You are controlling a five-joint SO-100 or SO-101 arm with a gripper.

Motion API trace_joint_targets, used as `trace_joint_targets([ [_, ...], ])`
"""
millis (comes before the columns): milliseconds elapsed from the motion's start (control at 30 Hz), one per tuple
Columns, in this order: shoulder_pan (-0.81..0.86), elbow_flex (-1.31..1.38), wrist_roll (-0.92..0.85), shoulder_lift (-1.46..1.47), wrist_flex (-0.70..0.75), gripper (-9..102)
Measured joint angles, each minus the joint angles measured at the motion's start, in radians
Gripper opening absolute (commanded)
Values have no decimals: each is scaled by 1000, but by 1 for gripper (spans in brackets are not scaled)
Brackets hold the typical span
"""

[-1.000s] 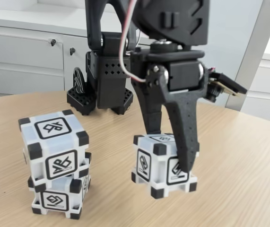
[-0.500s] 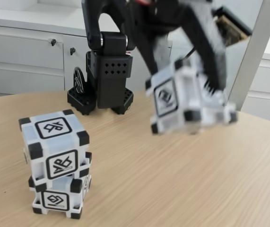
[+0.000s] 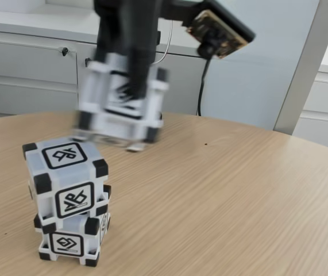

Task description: Stack cubes from left to right.

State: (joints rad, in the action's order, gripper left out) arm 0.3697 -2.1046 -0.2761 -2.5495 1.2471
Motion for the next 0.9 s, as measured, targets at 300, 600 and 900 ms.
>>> trace_joint_targets([
  [300,103,0,14,0,3,0],
  [600,107,6,38,-49,34,0],
  [900,109,110,61,-60,249,0],
])
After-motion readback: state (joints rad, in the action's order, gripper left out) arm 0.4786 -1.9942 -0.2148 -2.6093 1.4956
